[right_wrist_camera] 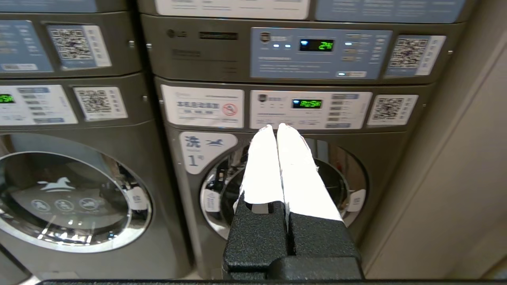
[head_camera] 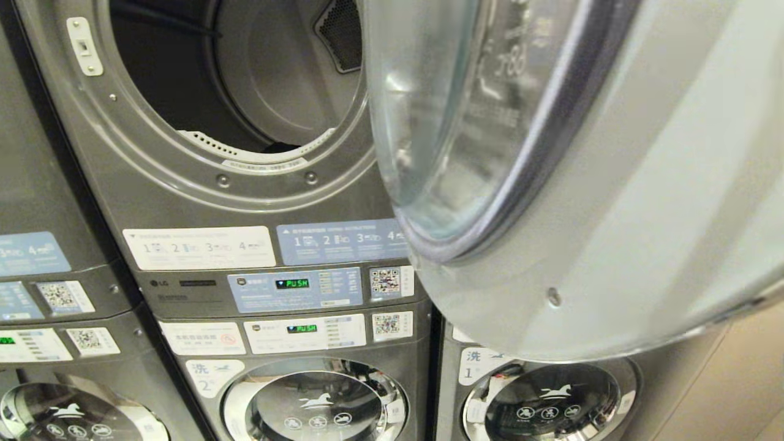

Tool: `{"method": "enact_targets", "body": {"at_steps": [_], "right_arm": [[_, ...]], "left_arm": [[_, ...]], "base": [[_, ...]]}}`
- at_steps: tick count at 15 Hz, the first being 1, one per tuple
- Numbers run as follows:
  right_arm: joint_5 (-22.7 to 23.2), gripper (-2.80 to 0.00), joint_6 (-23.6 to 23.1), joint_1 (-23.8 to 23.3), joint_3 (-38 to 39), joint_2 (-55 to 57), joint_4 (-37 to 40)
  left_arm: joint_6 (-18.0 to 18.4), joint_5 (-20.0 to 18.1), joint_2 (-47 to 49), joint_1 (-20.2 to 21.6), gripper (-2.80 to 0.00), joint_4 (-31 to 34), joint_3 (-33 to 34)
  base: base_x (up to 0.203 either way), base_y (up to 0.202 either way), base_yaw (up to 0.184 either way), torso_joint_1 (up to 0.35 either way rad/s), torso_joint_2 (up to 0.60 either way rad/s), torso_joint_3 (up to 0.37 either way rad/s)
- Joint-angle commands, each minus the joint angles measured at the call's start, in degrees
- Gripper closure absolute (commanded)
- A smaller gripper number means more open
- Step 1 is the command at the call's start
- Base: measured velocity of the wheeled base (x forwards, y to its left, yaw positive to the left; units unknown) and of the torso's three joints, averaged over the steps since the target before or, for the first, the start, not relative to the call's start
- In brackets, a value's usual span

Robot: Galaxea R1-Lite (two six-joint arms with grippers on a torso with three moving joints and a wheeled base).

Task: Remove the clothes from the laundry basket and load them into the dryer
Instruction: Close the dryer

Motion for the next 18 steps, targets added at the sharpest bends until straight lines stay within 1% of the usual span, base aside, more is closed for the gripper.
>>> {"method": "enact_targets", "body": {"at_steps": [1,3,8,10,11,12,13,14,16,18], "right_arm": [[0.1,0.0,-0.1,0.0,0.0,0.0,0.0],[0.1,0.0,-0.1,0.0,0.0,0.0,-0.1],[0.4,0.0,-1.0,0.0,0.0,0.0,0.0],[0.9,0.0,-3.7,0.1,-0.1,-0.1,0.2],[2.2,0.0,-4.7,0.1,-0.2,0.0,-0.1],[3.2,0.0,-4.7,0.1,-2.1,0.1,-0.2],[4.9,0.0,-4.7,0.1,-6.2,0.8,0.1],[7.6,0.0,-4.4,0.1,-11.6,2.8,0.6],[13.4,0.0,-2.4,0.1,-20.8,12.0,1.1],[16.9,0.0,-0.1,0.2,-27.0,23.5,-0.7]], "left_arm": [[0.0,0.0,0.0,0.0,0.0,0.0,0.1],[0.0,0.0,0.0,0.0,0.0,0.0,0.1],[0.0,0.0,0.0,0.0,0.0,0.0,0.1],[0.0,0.0,0.0,-0.1,0.0,0.0,0.1],[0.0,0.1,0.0,0.0,0.0,0.0,0.1],[0.0,0.0,0.0,0.0,0.0,0.0,0.1],[0.0,0.1,0.0,0.0,0.0,0.0,0.1],[0.0,0.1,0.0,0.0,0.0,0.0,0.1],[0.0,0.0,0.0,0.0,0.0,0.0,0.1],[0.0,0.0,0.0,0.0,0.0,0.0,0.1]], "base": [[0.0,-0.193,0.005,0.004,0.0,0.004],[0.0,-0.147,-0.002,0.001,0.0,0.002],[0.0,0.0,0.0,0.0,0.0,0.0],[0.0,0.0,0.0,0.0,0.0,0.0],[0.0,0.0,0.0,0.0,0.0,0.0],[0.0,0.0,0.0,0.0,0.0,0.0],[0.0,0.0,0.0,0.0,0.0,0.0],[0.0,0.0,0.0,0.0,0.0,0.0],[0.0,0.0,0.0,0.0,0.0,0.0],[0.0,0.0,0.0,0.0,0.0,0.0]]}}
